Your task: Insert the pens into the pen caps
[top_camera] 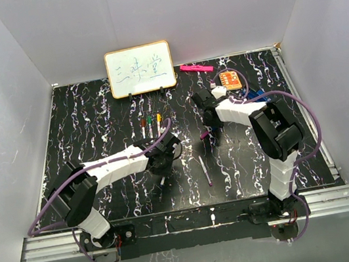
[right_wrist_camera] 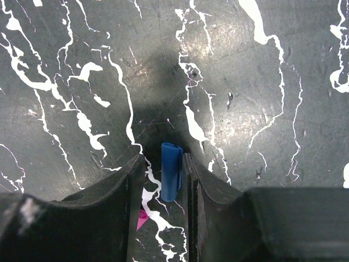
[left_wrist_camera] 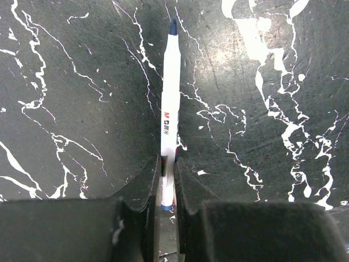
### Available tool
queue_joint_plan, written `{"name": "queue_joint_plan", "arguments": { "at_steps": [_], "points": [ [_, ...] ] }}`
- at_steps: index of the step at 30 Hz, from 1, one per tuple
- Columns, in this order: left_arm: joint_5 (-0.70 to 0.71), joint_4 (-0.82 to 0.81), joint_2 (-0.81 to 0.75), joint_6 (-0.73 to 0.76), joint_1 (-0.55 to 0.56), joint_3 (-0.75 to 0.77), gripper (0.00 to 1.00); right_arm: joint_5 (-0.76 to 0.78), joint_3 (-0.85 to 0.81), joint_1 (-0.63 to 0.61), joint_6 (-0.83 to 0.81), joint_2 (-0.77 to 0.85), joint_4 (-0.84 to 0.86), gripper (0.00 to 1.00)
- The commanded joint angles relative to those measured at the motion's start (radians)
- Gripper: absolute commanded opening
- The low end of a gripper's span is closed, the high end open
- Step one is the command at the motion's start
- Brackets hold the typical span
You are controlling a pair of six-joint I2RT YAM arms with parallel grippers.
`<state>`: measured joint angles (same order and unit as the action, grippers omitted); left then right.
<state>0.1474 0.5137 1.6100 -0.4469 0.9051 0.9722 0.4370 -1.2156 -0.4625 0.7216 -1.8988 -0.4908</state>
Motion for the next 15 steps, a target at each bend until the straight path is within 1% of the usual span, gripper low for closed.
{"name": "queue_joint_plan", "arguments": {
  "at_steps": [1,2,3,5,10,12,14,15],
  "points": [
    [0.013,0.009,-0.004,-0.003,-0.005,0.003,0.00,0.002,0.014,0.005,0.005,-0.065,-0.040,0.30],
    [0.012,0.009,-0.005,-0.003,-0.005,0.002,0.00,0.000,0.016,0.005,0.005,-0.068,-0.040,0.29],
    [0.013,0.010,-0.007,-0.003,-0.006,0.002,0.00,-0.005,0.018,0.004,0.006,-0.070,-0.039,0.26],
    [0.015,0.012,-0.007,-0.003,-0.006,0.000,0.00,-0.016,0.021,0.005,0.006,-0.076,-0.040,0.23],
    [0.018,0.013,-0.018,-0.007,-0.006,-0.004,0.00,-0.059,0.043,0.004,0.006,-0.082,-0.046,0.10],
    [0.019,0.013,-0.020,-0.007,-0.006,-0.004,0.00,-0.068,0.057,0.005,0.006,-0.082,-0.055,0.09],
    [0.019,0.013,-0.022,-0.007,-0.006,-0.004,0.00,-0.070,0.073,0.005,0.006,-0.080,-0.063,0.05],
    [0.019,0.011,-0.022,-0.007,-0.005,-0.004,0.00,-0.070,0.083,0.004,0.004,-0.078,-0.064,0.00]
  ]
}}
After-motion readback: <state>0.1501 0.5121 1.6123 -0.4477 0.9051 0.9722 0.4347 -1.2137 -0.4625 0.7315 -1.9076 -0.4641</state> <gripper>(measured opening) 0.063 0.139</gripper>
